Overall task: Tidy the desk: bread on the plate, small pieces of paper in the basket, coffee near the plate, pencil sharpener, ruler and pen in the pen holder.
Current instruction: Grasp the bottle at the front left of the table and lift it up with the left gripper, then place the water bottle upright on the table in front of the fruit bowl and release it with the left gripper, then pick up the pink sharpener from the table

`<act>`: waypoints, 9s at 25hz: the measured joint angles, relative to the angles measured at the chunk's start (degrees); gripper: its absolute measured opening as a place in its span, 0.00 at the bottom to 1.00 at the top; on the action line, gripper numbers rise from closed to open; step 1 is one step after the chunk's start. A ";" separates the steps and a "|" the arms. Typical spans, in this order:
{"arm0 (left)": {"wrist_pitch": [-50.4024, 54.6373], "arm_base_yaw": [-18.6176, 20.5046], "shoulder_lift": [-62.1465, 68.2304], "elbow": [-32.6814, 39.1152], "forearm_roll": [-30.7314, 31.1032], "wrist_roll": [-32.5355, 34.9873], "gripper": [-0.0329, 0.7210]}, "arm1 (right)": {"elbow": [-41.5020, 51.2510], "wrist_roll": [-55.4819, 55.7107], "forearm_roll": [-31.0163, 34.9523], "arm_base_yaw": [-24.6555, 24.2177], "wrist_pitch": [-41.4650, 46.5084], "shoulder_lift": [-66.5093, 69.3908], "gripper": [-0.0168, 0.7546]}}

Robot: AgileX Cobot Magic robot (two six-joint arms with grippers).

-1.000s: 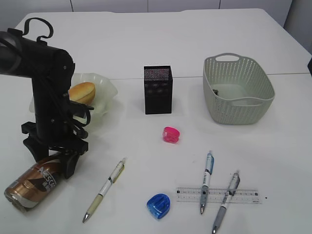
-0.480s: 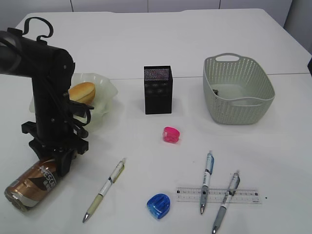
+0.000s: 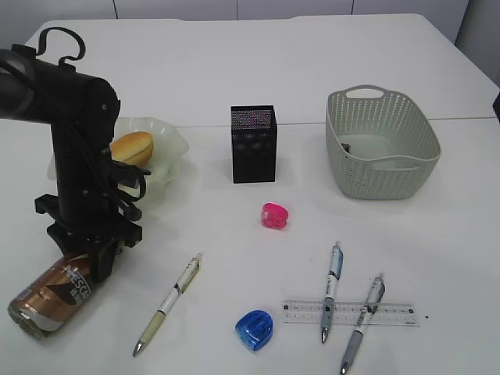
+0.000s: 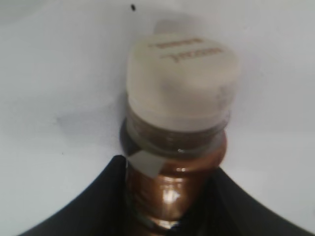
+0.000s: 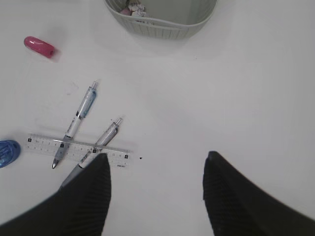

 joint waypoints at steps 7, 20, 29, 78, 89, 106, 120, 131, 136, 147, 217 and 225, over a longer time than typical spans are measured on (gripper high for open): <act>0.10 0.00 0.00 0.00 -0.45 -0.13 0.45 | 0.00 0.00 0.00 0.00 0.00 0.00 0.63; -1.81 0.00 -5.56 0.24 -0.63 -4.07 0.45 | 0.00 -0.08 0.13 0.00 0.00 0.00 0.63; -14.94 0.00 -16.78 10.12 -0.72 -7.64 0.45 | 0.00 -0.08 0.30 0.00 0.00 0.00 0.63; -131.51 0.00 -15.87 58.86 -10.49 -8.00 0.44 | 0.00 -0.48 0.28 0.00 0.00 0.00 0.63; -131.60 0.00 -15.83 58.86 -11.57 -8.00 0.44 | 0.00 -0.69 0.28 0.00 0.00 0.00 0.63; -133.40 0.00 -16.41 58.48 -10.80 -8.00 0.66 | 0.00 -1.02 0.28 0.00 0.00 0.00 0.63; -125.89 0.00 -27.41 58.48 -10.90 -2.29 0.66 | 0.00 -1.13 0.28 0.00 0.00 0.00 0.63; -115.67 0.00 -39.13 58.58 -11.11 0.77 0.66 | 0.00 -1.24 0.28 0.00 0.00 0.00 0.63; -105.72 0.00 -48.40 58.68 -11.11 4.22 0.66 | 0.00 -1.24 0.28 0.00 0.00 0.00 0.63; -71.75 0.00 -70.36 57.46 -11.11 5.14 0.66 | 0.00 -1.24 4.40 0.00 0.00 -0.13 0.63; 2.67 -0.03 -72.06 35.99 -12.24 -16.58 0.65 | -7.48 -54.24 21.62 10.15 -17.71 36.27 0.63; 2.67 -0.03 -72.06 35.99 -11.38 -16.58 0.65 | -7.85 -63.20 24.61 10.15 -25.21 42.03 0.63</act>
